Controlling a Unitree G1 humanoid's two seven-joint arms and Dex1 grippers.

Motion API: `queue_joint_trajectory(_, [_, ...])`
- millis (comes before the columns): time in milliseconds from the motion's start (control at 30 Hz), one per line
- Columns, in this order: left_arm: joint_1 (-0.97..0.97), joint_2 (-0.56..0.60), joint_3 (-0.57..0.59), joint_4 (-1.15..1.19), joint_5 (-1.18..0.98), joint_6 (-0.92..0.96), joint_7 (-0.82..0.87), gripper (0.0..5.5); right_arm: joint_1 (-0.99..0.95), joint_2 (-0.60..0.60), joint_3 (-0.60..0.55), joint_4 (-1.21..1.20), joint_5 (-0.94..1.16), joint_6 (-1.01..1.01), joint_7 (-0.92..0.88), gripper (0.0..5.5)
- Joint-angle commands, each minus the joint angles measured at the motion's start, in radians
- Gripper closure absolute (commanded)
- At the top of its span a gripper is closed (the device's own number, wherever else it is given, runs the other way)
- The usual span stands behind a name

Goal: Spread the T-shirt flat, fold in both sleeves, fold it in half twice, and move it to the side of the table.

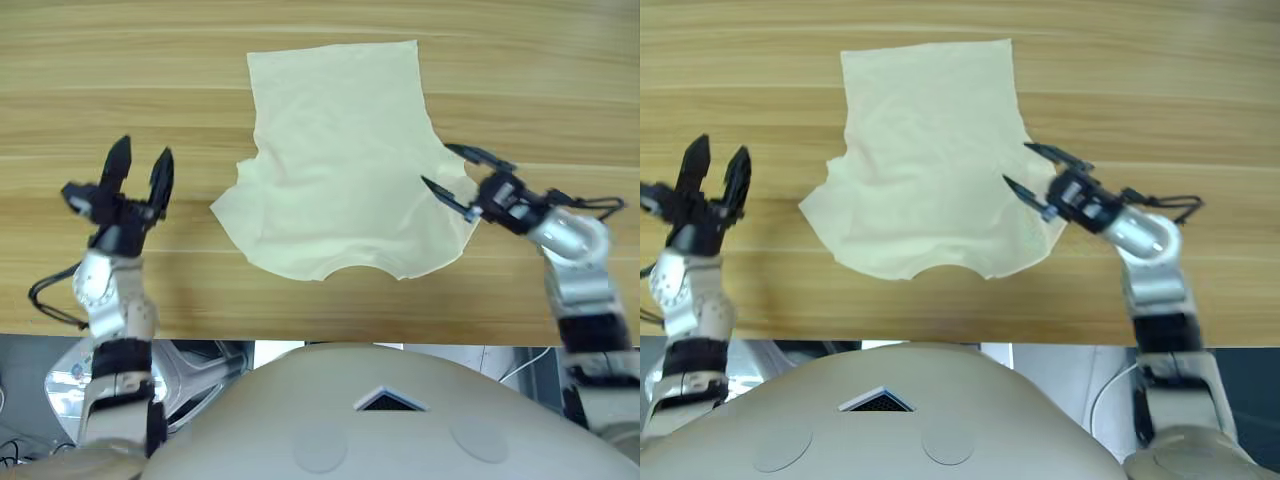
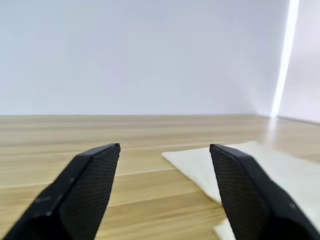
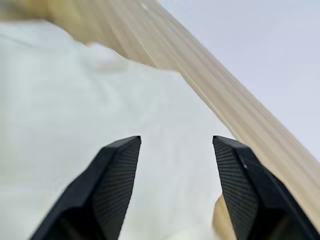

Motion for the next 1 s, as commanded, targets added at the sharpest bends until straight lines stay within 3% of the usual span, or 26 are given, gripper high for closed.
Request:
queue_joint_trajectory(33, [-0.031,-0.023,-0.076,0.034,0.419,0.07,0.293,2.16,-0.278,0.156,0.119,0.31,-0.259,-0.01,-0.231,2.85])
queue_joint_trajectory(100, [0.017,0.021,-0.077,0.032,0.651,-0.037,0.438,2.16,-0.271,0.192,0.149,0.313,-0.268,-0.055,-0.231,2.85])
queue_joint_trajectory(167, [0.061,0.08,-0.031,0.027,0.829,-0.007,0.624,2.16,-0.246,0.195,0.141,0.285,-0.254,-0.08,-0.242,2.85])
queue_joint_trajectory(267, [0.077,0.071,0.075,0.009,0.884,0.039,0.811,2.16,-0.227,0.171,0.091,0.26,-0.231,-0.097,-0.279,2.85])
queue_joint_trajectory(367, [0.108,0.104,0.069,-0.038,1.044,0.11,0.925,2.16,-0.195,0.123,0.031,0.228,-0.211,-0.11,-0.306,2.85])
queue_joint_trajectory(500, [0.242,0.206,-0.008,-0.211,1.252,0.14,0.85,2.16,-0.11,0.063,-0.022,0.112,-0.186,-0.121,-0.292,2.85])
queue_joint_trajectory(733, [0.407,0.392,-0.257,-0.372,1.346,0.039,0.459,2.16,-0.054,0.041,-0.078,0.013,-0.158,-0.079,-0.3,2.85])
queue_joint_trajectory(1000, [0.346,0.444,-0.287,-0.382,1.298,0.069,0.345,2.16,0.002,0.027,-0.119,-0.011,-0.16,-0.087,-0.314,2.85])
